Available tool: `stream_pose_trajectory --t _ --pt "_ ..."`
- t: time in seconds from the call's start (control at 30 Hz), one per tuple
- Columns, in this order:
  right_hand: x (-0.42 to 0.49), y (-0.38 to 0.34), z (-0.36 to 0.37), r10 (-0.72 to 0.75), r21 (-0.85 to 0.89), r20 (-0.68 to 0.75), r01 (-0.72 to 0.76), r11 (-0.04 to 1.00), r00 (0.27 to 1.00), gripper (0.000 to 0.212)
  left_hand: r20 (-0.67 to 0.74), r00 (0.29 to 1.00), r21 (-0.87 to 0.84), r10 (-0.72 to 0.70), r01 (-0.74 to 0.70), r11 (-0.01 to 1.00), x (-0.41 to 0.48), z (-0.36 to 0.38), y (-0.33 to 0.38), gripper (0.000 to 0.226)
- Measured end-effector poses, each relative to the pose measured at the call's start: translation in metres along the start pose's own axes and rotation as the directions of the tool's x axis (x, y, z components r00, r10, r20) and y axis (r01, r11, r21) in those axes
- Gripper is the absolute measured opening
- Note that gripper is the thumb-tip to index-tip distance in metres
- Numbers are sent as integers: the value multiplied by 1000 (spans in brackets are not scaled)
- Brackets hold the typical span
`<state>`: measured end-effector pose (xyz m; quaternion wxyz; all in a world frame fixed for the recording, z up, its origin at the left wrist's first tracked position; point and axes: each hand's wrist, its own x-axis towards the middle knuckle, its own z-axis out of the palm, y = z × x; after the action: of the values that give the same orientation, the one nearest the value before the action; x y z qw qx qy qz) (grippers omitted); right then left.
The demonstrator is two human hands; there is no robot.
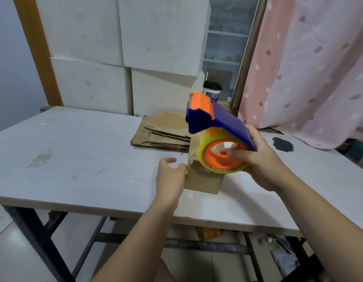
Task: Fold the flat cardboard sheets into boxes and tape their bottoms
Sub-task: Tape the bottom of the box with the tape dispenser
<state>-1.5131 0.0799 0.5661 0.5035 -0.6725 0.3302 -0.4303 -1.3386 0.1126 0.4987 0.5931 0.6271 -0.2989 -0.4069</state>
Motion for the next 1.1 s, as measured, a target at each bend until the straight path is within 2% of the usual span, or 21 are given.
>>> stream_pose_trajectory --t 0.1,0.2,0.3,0.47,0.57,0.67,0.73,0.8,0.87,0.97,1.03,1.1 --pt "0 -1 0 -8 21 6 8 1000 1000 57 -101 944 79 313 -306 949 -11 -6 -4 37" --pt "2 1 0 -16 5 -3 16 1000 1000 52 28 874 8 484 -485 875 -26 -6 -13 38" --pt "2 2 0 -3 0 -22 3 1000 1000 51 100 817 161 569 -577 801 -34 -4 -25 45" --pt "1 3 1 -6 -13 -38 6 1000 999 52 164 696 409 699 -693 594 -24 -6 -18 62" --pt "1 4 2 -14 -45 -34 12 999 999 48 220 646 473 731 -726 499 -13 -6 -10 54" --pt "2 4 -1 -62 -166 -54 52 985 997 48 216 604 499 767 -744 445 -11 -5 -10 38" --pt "3 0 -1 -127 -308 -68 100 946 990 62 221 572 508 790 -759 407 -9 -5 -11 34" --pt "2 -4 2 -228 -443 -49 183 877 972 91 246 545 512 802 -776 370 -8 -5 -11 30" --pt "0 -6 4 -308 -576 -22 240 782 951 101 273 536 524 799 -779 344 -7 -4 -10 25" --pt "-3 -8 6 -398 -728 52 308 613 916 82 304 537 541 787 -777 321 -9 -5 -8 21" --pt "-5 -12 8 -409 -763 56 303 571 911 70 327 501 545 801 -793 273 -10 -6 -6 23" --pt "-5 -18 10 -412 -815 41 269 513 910 67 330 504 525 798 -800 289 -11 -7 -4 21"
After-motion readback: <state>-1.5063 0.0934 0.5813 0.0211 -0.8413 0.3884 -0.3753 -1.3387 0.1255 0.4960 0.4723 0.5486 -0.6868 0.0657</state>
